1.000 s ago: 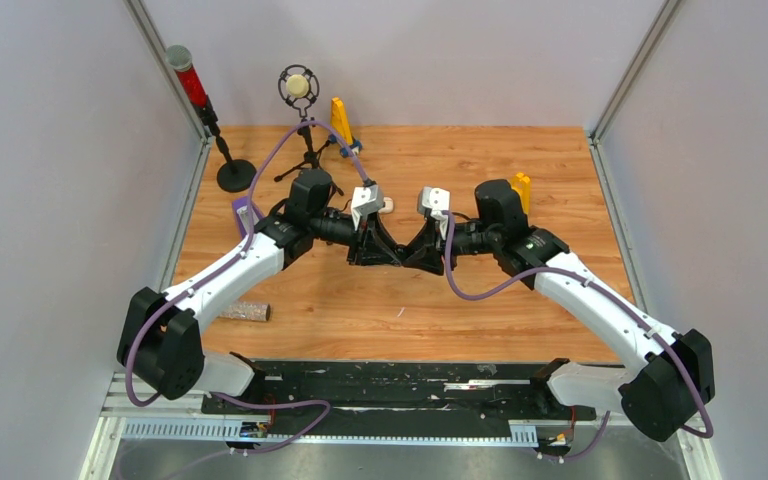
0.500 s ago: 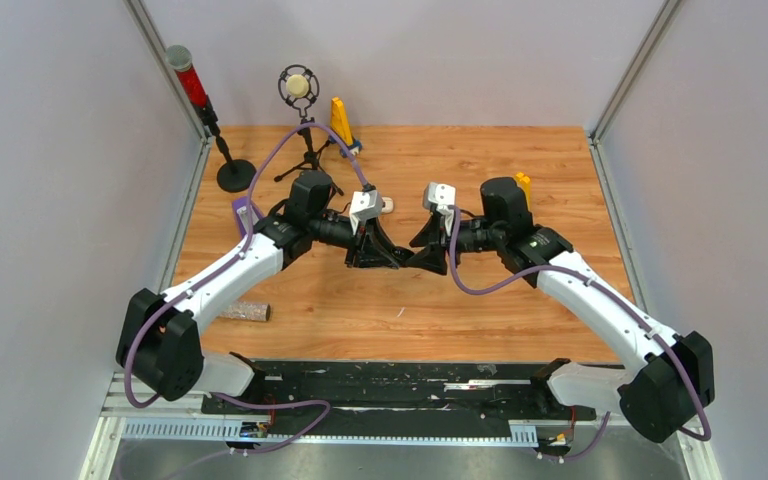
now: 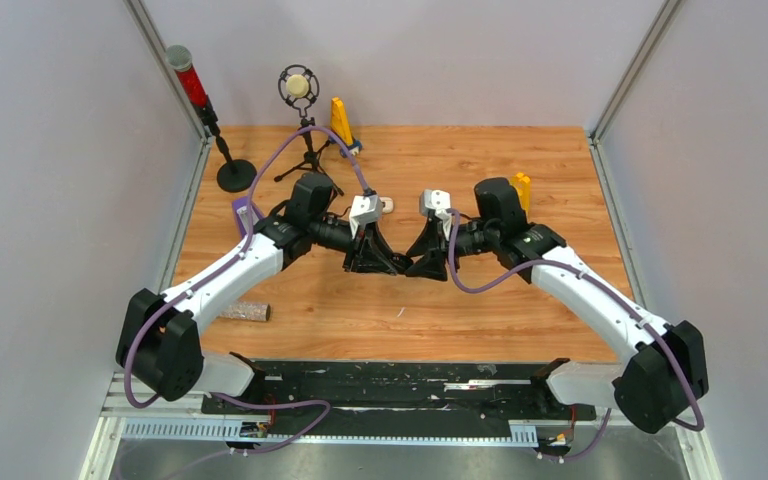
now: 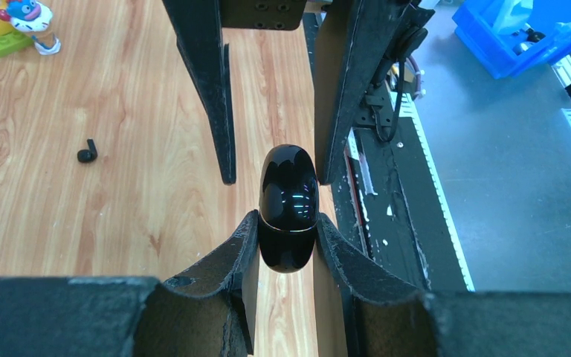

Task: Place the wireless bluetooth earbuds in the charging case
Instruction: Pick up the charging case at the center of the board.

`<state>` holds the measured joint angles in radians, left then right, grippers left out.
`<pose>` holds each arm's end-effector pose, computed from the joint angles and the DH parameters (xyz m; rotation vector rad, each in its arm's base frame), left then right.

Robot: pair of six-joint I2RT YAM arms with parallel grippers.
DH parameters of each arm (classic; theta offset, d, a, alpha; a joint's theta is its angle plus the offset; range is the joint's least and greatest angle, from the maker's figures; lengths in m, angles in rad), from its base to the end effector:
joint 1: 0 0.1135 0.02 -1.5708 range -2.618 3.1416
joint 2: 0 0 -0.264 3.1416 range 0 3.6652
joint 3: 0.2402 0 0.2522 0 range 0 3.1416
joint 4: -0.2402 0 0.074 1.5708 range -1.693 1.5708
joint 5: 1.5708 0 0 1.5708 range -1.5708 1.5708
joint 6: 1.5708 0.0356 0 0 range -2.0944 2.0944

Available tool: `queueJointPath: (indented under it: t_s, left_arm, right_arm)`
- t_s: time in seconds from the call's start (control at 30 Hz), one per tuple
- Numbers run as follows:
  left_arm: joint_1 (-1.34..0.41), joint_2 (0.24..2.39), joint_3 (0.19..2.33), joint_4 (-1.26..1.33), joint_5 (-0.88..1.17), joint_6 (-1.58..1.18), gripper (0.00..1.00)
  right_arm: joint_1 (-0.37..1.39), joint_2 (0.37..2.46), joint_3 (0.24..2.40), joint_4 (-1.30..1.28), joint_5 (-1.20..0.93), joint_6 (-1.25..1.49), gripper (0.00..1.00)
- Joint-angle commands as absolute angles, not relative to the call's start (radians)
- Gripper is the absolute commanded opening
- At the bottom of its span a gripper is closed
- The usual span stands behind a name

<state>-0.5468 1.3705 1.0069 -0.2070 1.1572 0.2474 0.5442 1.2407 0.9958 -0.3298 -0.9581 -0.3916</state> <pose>0.2325 -0.1797 0.2935 1.3788 1.5102 -1.4008 0.2124 0.1626 0.3107 -1.3920 1.5148 1.1074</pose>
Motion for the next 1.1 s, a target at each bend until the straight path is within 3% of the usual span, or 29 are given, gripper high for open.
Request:
queueJointPath:
  t_s: [0.0,0.2,0.33,0.4,0.5,0.63,0.77,1.07]
  left_arm:
    - [-0.554,1.343,1.036,-0.23,1.188,0.292,0.0]
    - [-0.562,1.346,1.037,-0.238,1.186,0.298,0.0]
    - [-0.563,1.348,1.037,-0.235,1.183,0.297,0.0]
    - [-0.563,1.347,1.033,-0.209,1.172,0.271,0.12]
    - [-0.56,1.342,1.027,-0.161,1.15,0.227,0.53]
    - [-0.529,1.336,1.003,-0.053,1.159,0.094,0.74]
    - [-0.485,1.337,0.967,0.156,1.195,-0.069,0.78]
    - [-0.479,1.347,0.954,0.216,1.214,-0.125,0.76]
  right_arm:
    - [0.562,1.268,1.045,-0.363,-1.013,-0.435,0.46]
    - [0.574,1.292,1.059,-0.368,-1.015,-0.43,0.38]
    - [0.575,1.301,1.067,-0.368,-1.02,-0.423,0.15]
    - [0.575,1.299,1.066,-0.367,-1.019,-0.42,0.05]
    - [0.575,1.279,1.058,-0.364,-1.007,-0.411,0.02]
    - [0.57,1.241,1.042,-0.329,-1.002,-0.37,0.01]
    - [0.557,1.22,1.018,-0.258,-1.004,-0.3,0.0]
    - [0.538,1.222,0.987,-0.135,-1.001,-0.173,0.0]
